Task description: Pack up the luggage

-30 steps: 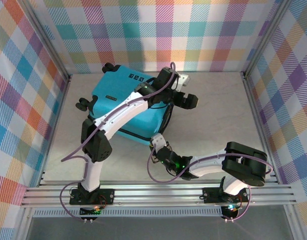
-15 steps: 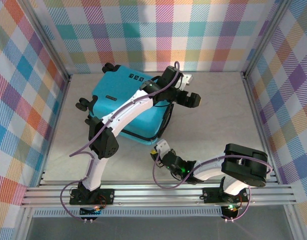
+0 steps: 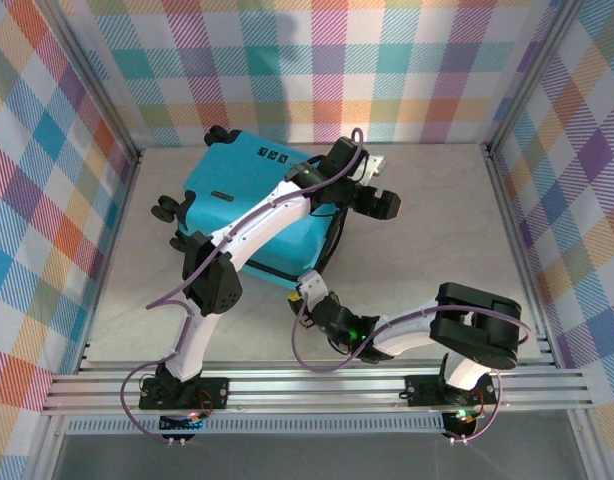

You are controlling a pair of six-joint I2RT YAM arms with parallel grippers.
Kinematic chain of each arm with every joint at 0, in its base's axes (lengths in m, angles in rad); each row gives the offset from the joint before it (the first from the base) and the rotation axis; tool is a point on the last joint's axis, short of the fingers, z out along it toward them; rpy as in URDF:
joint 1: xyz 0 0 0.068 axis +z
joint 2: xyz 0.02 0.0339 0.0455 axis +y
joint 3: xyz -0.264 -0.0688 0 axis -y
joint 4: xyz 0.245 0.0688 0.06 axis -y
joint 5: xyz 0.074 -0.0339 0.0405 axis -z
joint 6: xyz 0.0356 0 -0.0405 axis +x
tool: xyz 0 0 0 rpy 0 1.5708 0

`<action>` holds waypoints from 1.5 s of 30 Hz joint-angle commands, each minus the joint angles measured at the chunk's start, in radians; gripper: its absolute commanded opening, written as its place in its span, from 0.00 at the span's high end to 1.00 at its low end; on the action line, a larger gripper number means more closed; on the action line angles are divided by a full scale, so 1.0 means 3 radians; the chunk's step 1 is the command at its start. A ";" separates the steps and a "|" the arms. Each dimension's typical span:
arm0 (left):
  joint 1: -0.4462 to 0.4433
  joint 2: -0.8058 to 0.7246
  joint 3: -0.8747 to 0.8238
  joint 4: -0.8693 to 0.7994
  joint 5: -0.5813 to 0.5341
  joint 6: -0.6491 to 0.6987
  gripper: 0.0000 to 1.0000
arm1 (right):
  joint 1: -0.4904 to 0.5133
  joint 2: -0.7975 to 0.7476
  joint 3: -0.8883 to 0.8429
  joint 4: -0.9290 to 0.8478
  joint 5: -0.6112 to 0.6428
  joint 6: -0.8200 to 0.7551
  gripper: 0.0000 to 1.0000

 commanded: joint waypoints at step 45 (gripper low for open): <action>-0.0095 0.0043 -0.0092 0.0295 -0.0127 -0.0324 0.06 | -0.0168 0.0052 0.0105 -0.0019 -0.0054 0.0203 0.67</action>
